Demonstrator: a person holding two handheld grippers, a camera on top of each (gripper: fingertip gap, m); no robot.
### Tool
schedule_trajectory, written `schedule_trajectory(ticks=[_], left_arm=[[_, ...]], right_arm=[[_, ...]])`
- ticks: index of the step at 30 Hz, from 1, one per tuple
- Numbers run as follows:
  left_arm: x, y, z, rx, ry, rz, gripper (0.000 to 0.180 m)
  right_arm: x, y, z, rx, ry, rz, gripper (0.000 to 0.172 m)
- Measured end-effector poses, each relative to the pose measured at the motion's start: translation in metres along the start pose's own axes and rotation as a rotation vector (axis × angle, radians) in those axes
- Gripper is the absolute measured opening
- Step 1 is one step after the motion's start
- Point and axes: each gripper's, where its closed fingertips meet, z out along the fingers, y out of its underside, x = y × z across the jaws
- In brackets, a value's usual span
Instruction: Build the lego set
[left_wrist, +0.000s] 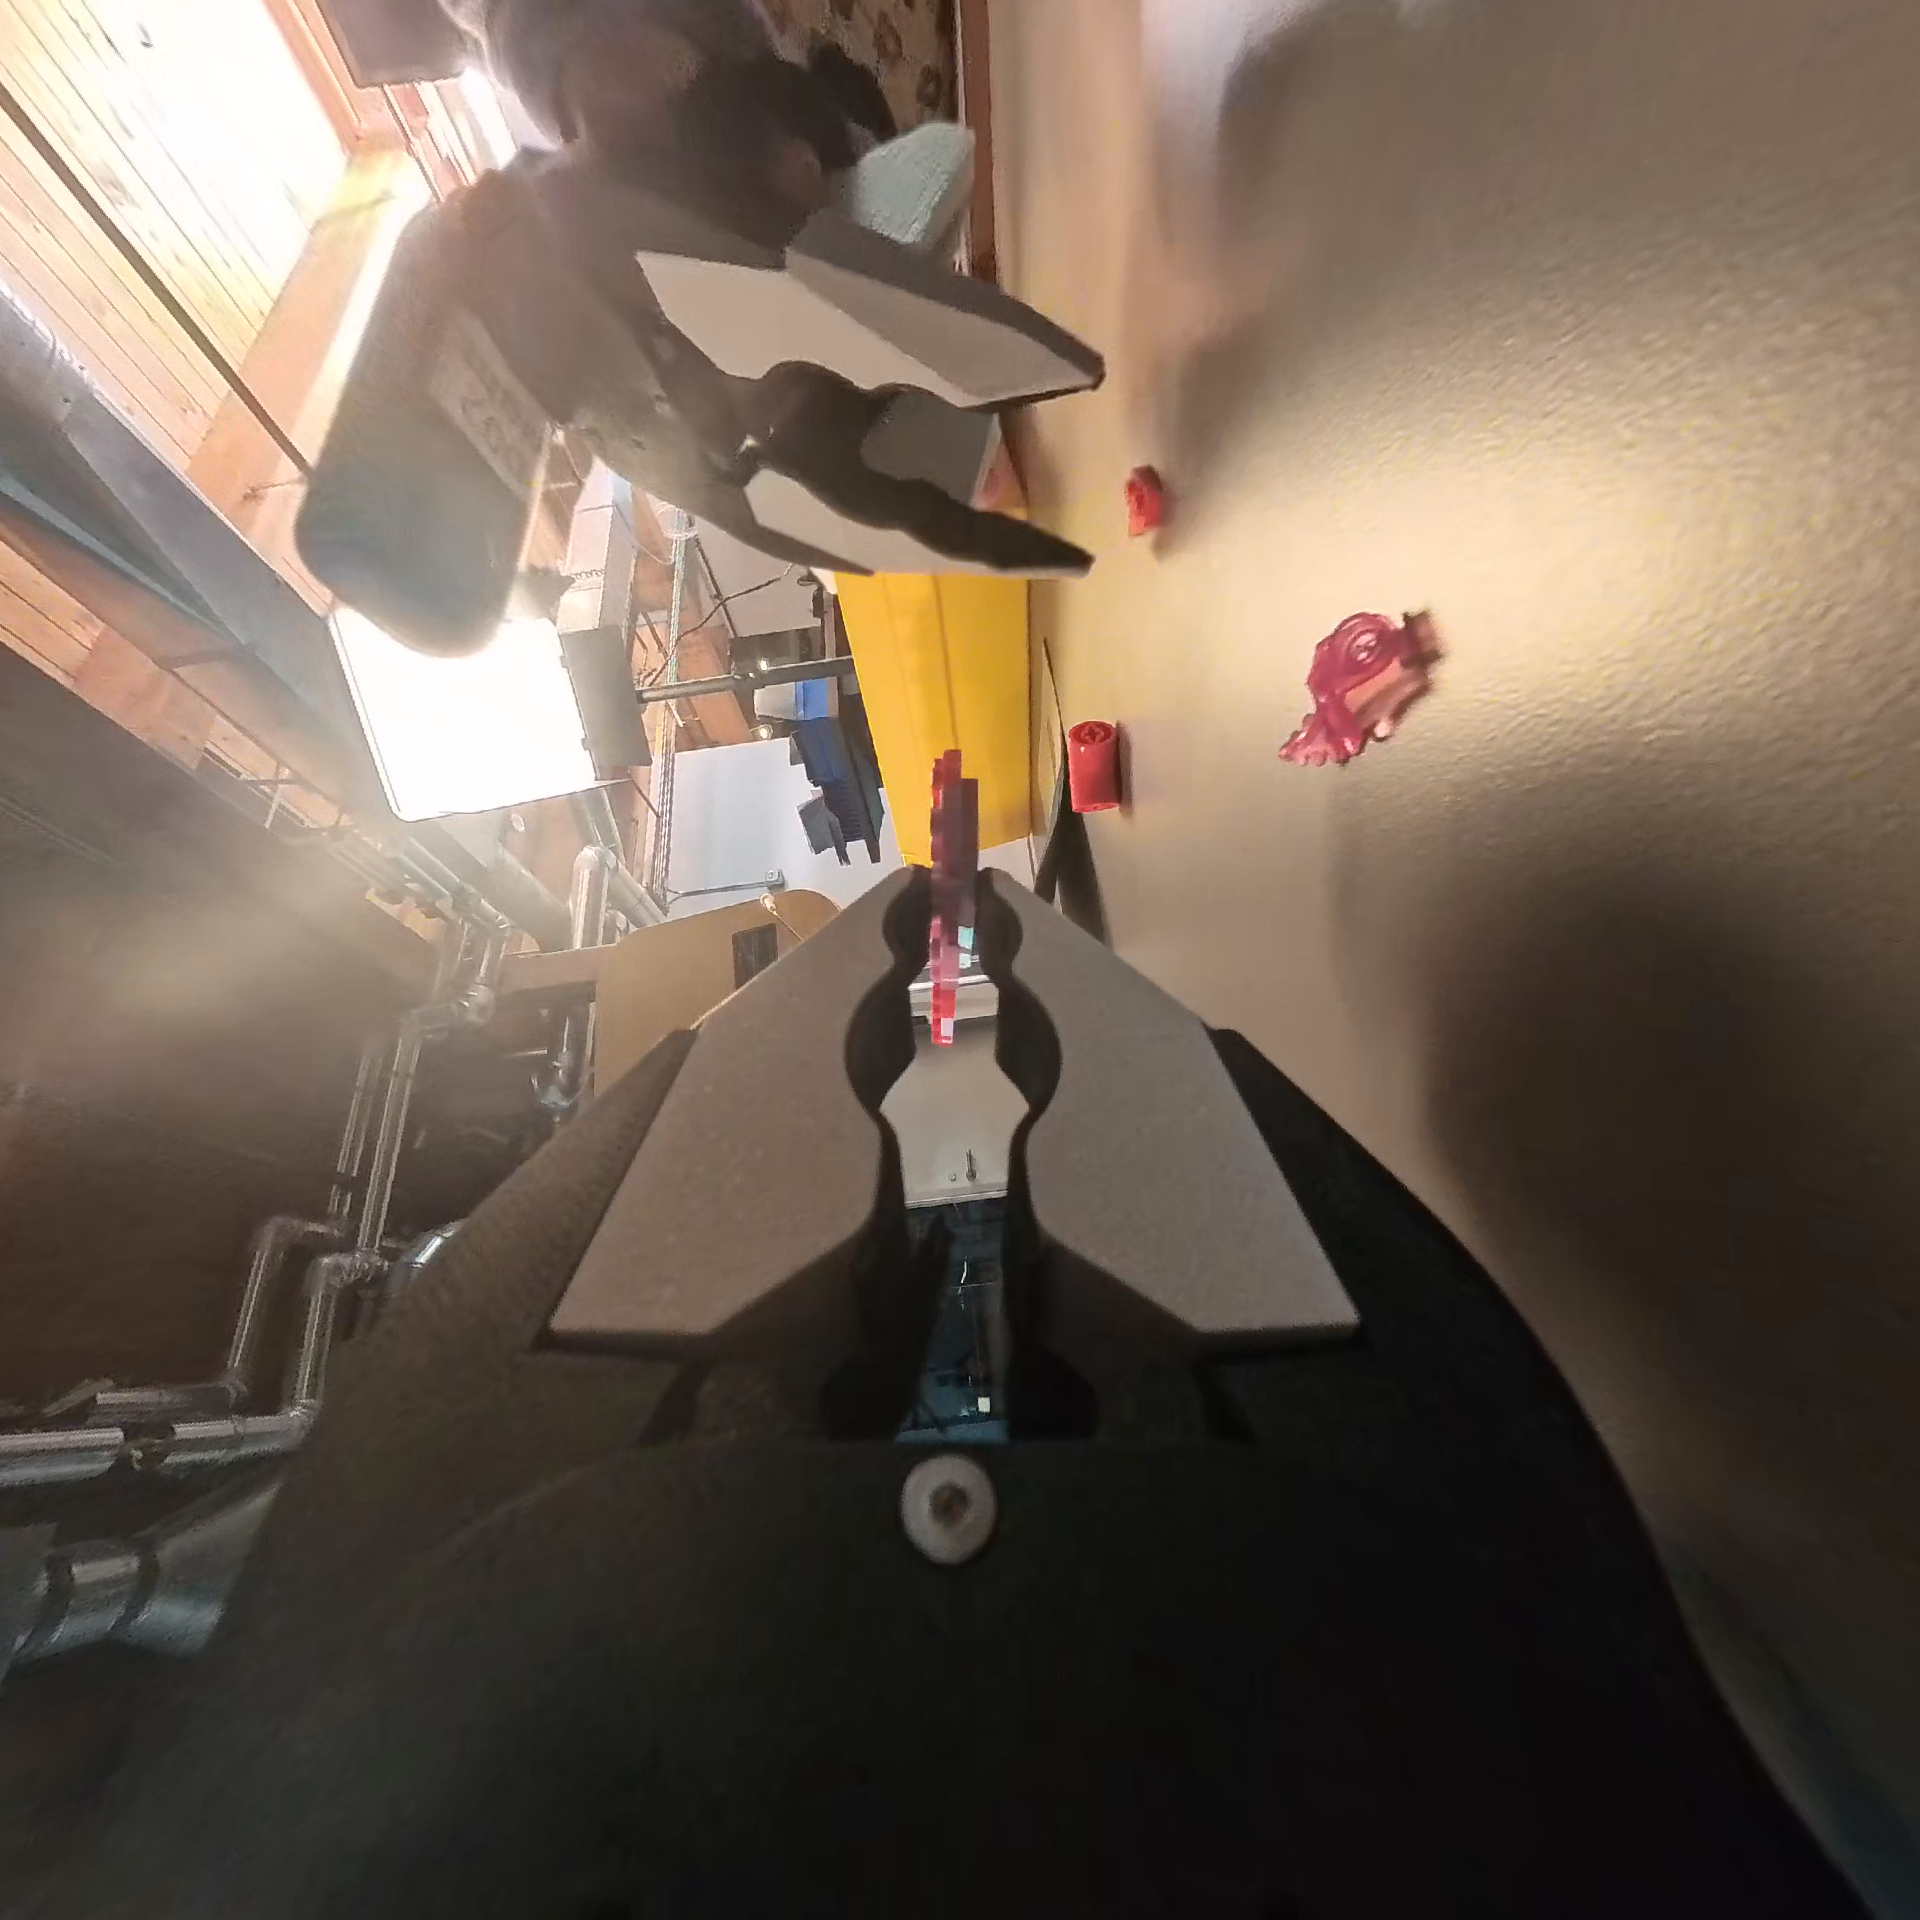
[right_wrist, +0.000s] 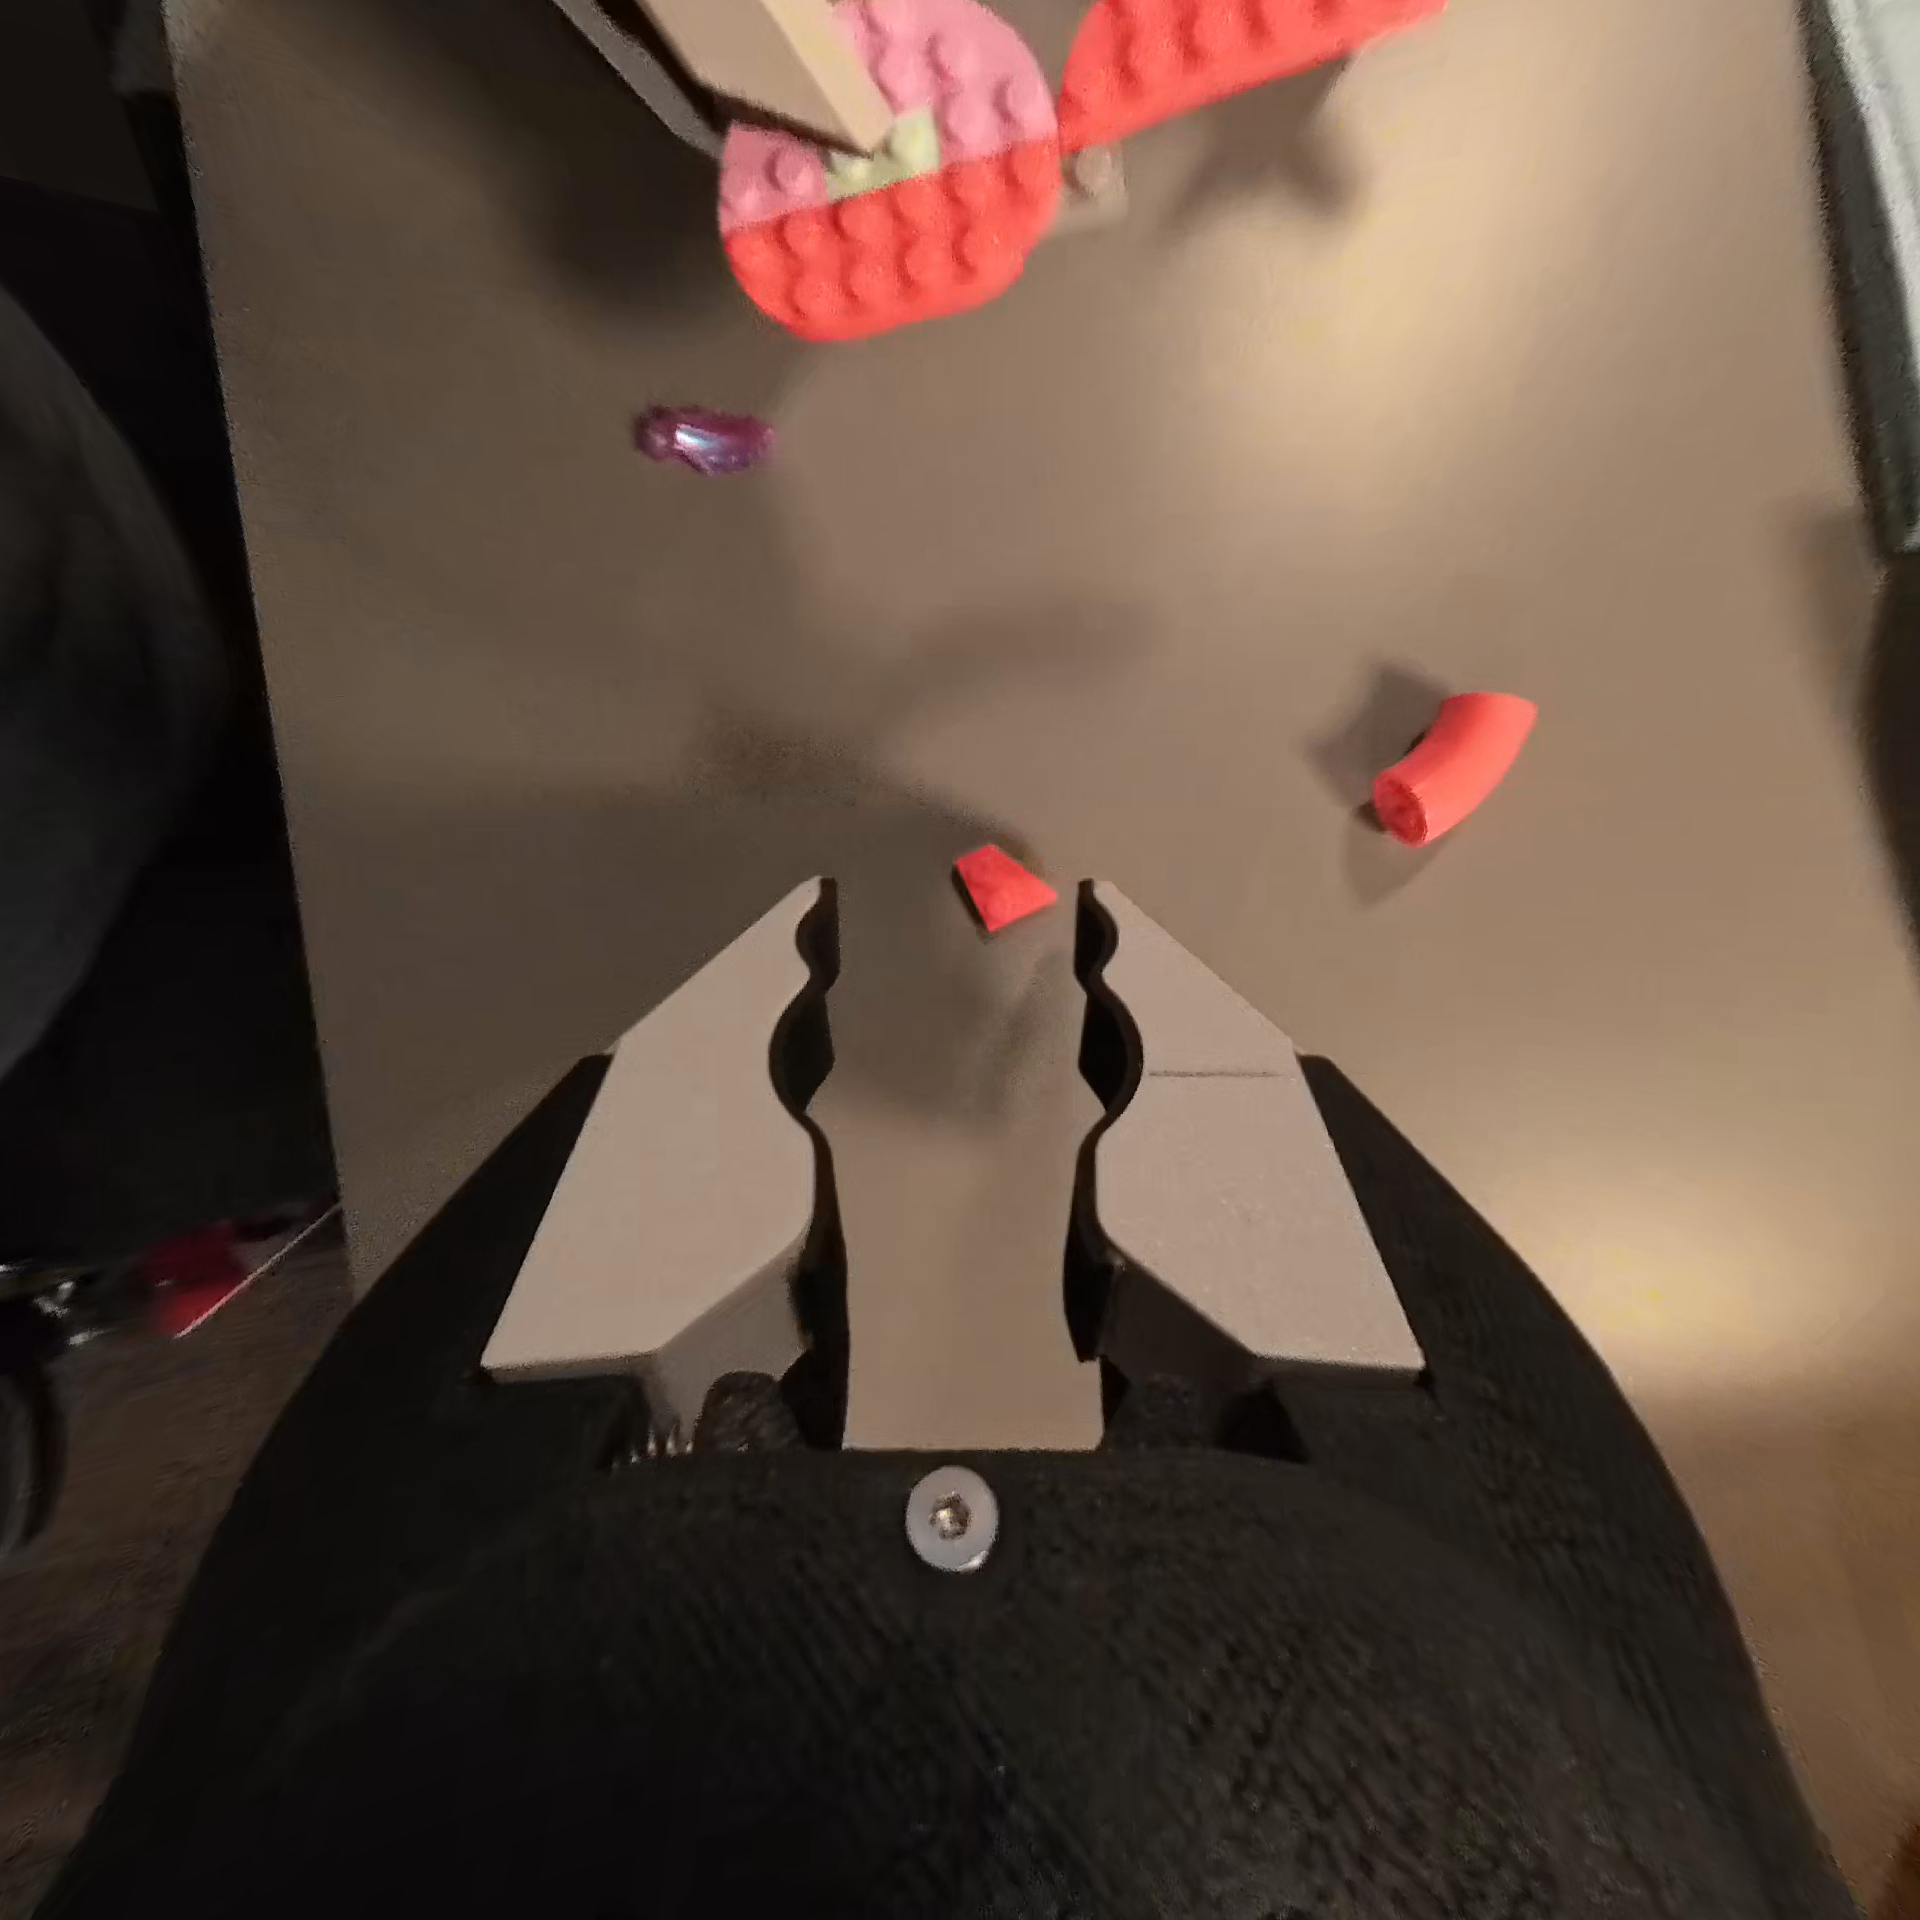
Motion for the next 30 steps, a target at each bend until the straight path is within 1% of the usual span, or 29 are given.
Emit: schedule_trajectory(ticks=[2,4,7,12,15,19,20,21,22,25,27,30], left_arm=[[0.000,0.000,0.000,0.001,0.001,-0.001,0.007],[0.001,0.000,0.000,0.001,0.003,0.001,0.007],[0.000,0.000,0.000,0.000,0.001,0.002,0.007],[0.000,0.000,-0.001,0.001,0.000,0.004,0.007],[-0.001,0.000,-0.001,0.002,0.001,0.004,0.007],[-0.001,0.000,-0.001,0.003,0.000,0.006,0.007],[-0.001,0.000,-0.001,0.003,0.000,0.007,0.007],[-0.001,0.000,-0.001,0.003,0.000,0.007,0.007],[-0.002,-0.001,-0.001,0.003,-0.001,0.007,0.007],[-0.002,-0.001,-0.002,0.006,-0.004,0.007,0.007],[-0.003,-0.002,-0.002,0.009,-0.005,0.008,0.007],[-0.004,-0.003,-0.002,0.012,-0.009,0.009,0.007]], right_arm=[[-0.003,-0.004,0.003,0.017,-0.010,-0.023,0.047],[-0.007,-0.002,0.007,-0.002,-0.025,-0.039,0.051],[-0.009,0.002,0.010,-0.043,-0.039,-0.045,0.051],[-0.025,0.010,0.004,-0.090,-0.143,0.036,0.043],[-0.040,0.013,0.000,-0.111,-0.230,0.096,0.043],[-0.058,0.007,0.000,-0.069,-0.306,0.111,0.042],[-0.060,0.004,0.000,-0.049,-0.305,0.099,0.041],[-0.058,0.001,0.001,-0.024,-0.270,0.071,0.036],[-0.051,-0.001,0.002,0.004,-0.205,0.029,0.029],[-0.035,-0.001,0.005,0.026,-0.019,-0.124,0.027],[-0.035,0.004,0.009,0.003,0.013,-0.181,0.027],[-0.037,0.006,0.012,-0.003,0.010,-0.184,0.026]])
